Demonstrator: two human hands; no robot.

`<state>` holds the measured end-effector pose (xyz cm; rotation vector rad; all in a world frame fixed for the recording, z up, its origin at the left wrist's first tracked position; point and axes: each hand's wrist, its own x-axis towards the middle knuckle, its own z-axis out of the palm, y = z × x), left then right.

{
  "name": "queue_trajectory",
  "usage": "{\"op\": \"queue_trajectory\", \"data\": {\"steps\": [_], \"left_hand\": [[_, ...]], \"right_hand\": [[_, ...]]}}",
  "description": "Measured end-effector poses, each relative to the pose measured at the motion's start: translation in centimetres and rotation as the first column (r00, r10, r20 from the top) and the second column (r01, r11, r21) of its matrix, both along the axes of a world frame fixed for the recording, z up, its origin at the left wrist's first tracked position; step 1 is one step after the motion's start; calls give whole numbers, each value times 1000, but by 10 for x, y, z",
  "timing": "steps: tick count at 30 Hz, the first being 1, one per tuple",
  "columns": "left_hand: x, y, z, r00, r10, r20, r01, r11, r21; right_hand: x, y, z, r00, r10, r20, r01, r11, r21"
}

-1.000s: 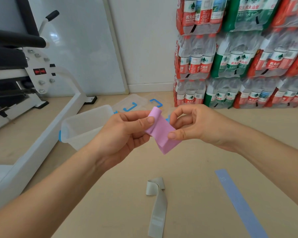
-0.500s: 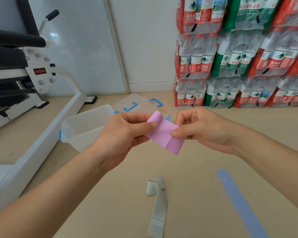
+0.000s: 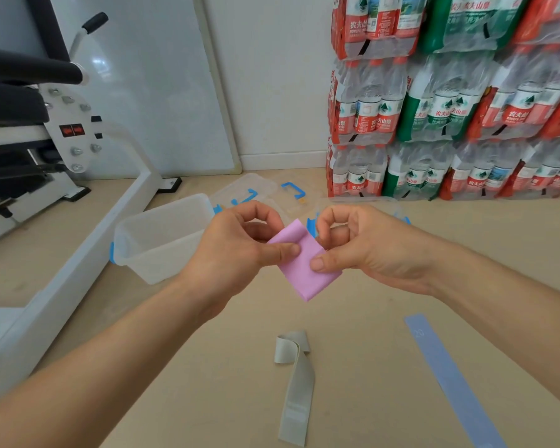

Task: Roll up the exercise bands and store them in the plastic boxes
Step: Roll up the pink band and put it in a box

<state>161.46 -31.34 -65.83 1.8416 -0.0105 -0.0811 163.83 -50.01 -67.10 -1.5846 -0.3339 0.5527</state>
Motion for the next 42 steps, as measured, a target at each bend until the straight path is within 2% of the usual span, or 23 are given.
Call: {"op": "queue_trajectory", "data": {"steps": [4, 10, 13, 17, 22, 28, 32, 35, 42], "left_hand": [[0, 0, 0, 1000, -16, 8, 16, 1000, 10], [0, 0, -2, 996, -65, 54, 59, 992, 110], [0, -1, -1, 994, -75, 83, 58, 981, 187], [0, -3, -4, 994, -79, 77, 63, 979, 193], [-1, -4, -1, 995, -83, 47, 78, 992, 95], [1, 0, -3, 995, -66, -70, 62, 996, -56], [2, -1, -3, 994, -44, -103, 28, 988, -154], [2, -1, -4, 992, -34, -125, 8, 979, -205], [2, -3, -5, 990, -38, -134, 1, 965, -264]], "right_hand": [[0, -1, 2, 1000, 31, -1, -31, 999, -41], [0, 0, 4, 997, 80, -13, -81, 995, -53], [-1, 2, 2, 999, 36, 7, -35, 997, -63], [-1, 6, -1, 995, -69, 71, 75, 995, -72], [0, 4, -4, 990, -114, 88, 119, 991, -54], [1, 2, -3, 986, -140, 90, 143, 989, -30], [1, 1, -1, 990, -101, 97, 108, 991, -74], [0, 0, -1, 996, -71, 56, 73, 996, -44], [-1, -1, 3, 985, -50, 163, 74, 986, -148]]}}
